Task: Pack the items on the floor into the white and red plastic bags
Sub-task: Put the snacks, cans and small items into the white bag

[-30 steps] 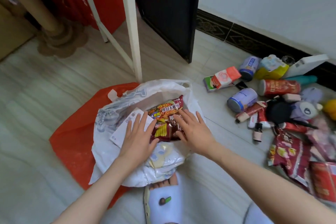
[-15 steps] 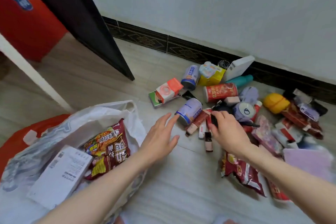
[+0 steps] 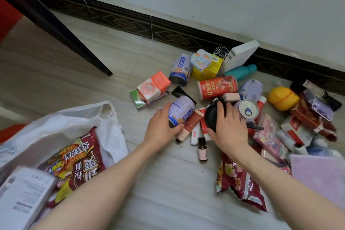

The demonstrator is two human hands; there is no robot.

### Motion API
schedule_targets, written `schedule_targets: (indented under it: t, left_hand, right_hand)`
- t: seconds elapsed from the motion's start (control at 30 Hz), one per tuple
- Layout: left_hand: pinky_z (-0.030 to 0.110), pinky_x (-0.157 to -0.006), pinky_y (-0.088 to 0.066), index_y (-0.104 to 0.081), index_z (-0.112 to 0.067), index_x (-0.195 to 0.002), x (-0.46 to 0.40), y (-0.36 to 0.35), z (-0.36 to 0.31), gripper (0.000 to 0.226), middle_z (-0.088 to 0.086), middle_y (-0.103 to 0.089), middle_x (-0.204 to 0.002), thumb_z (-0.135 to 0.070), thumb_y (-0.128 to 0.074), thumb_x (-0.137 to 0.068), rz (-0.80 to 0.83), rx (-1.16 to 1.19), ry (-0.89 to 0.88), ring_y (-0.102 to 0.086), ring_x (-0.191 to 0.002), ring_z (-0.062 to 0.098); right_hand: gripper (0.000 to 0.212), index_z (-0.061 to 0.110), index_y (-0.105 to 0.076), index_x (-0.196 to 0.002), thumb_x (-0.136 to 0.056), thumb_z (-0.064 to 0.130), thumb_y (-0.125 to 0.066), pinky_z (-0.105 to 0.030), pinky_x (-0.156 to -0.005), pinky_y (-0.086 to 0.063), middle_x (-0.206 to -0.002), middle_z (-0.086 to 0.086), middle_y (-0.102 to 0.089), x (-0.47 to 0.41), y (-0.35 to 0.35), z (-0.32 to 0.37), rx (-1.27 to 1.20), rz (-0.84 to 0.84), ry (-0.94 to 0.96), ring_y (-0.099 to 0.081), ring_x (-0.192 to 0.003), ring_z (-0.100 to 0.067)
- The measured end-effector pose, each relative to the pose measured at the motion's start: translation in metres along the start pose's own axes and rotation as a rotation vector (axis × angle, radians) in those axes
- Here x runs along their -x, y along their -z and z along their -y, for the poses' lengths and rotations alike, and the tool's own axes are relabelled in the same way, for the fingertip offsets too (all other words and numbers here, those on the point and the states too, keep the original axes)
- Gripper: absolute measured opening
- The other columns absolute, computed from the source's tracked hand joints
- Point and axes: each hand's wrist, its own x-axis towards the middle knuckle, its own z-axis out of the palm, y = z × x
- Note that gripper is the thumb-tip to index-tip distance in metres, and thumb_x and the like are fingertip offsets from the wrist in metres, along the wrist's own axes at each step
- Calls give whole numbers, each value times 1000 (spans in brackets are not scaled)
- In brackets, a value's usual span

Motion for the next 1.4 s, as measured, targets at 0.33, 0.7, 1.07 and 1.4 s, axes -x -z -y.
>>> schedule_targets:
  t: [0.33,0.7,1.07,1.4]
  left_hand:
    - [13,-74,-44,-37,-30,-113,55,64,-2,52,-7,-60,-108,-30,-73,-74,-217,431,103,-61,-90,6]
    - [34,-87,-41,-45,-35,-114,170,176,105,56,-13,-56,-108,-48,-68,-65,-351,-29,142,-50,-104,15]
    - [32,-84,-25,-53,-16,-121,159,204,172,64,5,-59,-116,-28,-79,-64,-445,-380,110,-35,-105,23]
    - [45,-92,-43,-51,-7,-124,148,199,192,62,17,-50,-123,-19,-77,-70,-404,-488,140,-47,-114,35]
  right_hand:
    - [87,9,-32,-136,-67,45,-71,-44,-89,-43,-129,-19,-39,34,46,43,-452,-67,-82,-44,-114,-39]
    - [87,19,-35,-131,-56,62,-40,-34,-95,-42,-125,-3,-43,99,83,190,-530,186,558,-44,-113,-24]
    - [68,11,-36,-131,-77,43,-63,-34,-100,-37,-132,-9,-40,86,47,297,-540,187,571,-39,-117,-28]
    - [63,18,-13,-146,-94,34,-44,-45,-103,-40,-156,-6,-6,85,19,299,-435,301,576,-12,-143,-26]
